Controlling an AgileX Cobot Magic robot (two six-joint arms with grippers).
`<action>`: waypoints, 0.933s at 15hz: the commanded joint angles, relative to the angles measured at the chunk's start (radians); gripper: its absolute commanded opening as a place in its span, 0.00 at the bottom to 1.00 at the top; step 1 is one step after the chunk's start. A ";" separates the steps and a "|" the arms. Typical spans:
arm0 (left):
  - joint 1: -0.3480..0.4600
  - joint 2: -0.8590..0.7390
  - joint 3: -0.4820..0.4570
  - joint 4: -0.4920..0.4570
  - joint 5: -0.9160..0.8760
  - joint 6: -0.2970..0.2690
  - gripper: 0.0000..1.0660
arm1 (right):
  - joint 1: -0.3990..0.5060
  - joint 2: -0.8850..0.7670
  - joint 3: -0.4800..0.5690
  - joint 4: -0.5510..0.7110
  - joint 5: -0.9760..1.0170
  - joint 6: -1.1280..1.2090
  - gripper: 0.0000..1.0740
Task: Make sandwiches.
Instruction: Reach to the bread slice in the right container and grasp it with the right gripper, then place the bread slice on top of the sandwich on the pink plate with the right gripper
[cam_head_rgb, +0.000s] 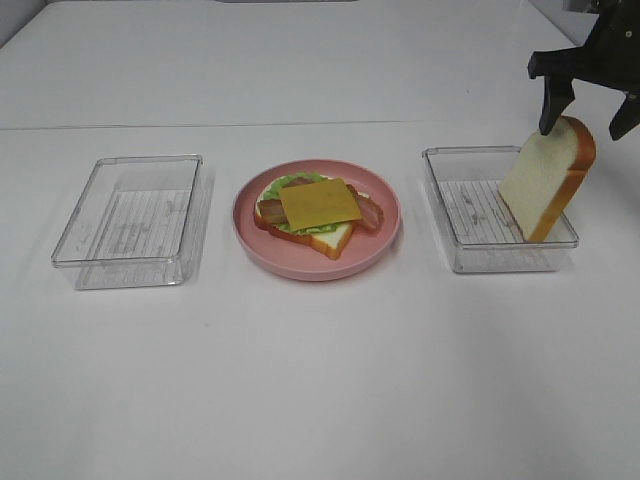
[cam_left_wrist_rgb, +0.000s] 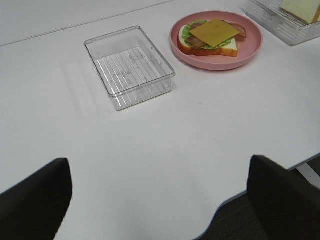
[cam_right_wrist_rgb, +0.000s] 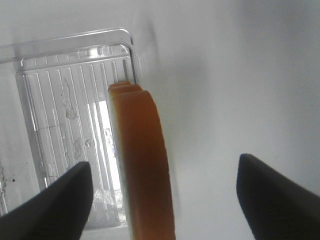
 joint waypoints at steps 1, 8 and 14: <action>-0.002 -0.019 0.002 -0.002 -0.009 -0.005 0.84 | -0.001 0.016 -0.003 -0.003 -0.008 -0.016 0.66; -0.002 -0.019 0.002 -0.002 -0.009 -0.005 0.84 | 0.000 0.018 -0.004 0.042 0.030 -0.066 0.00; -0.002 -0.019 0.002 -0.002 -0.009 -0.005 0.84 | 0.002 -0.125 -0.003 0.244 0.058 -0.099 0.00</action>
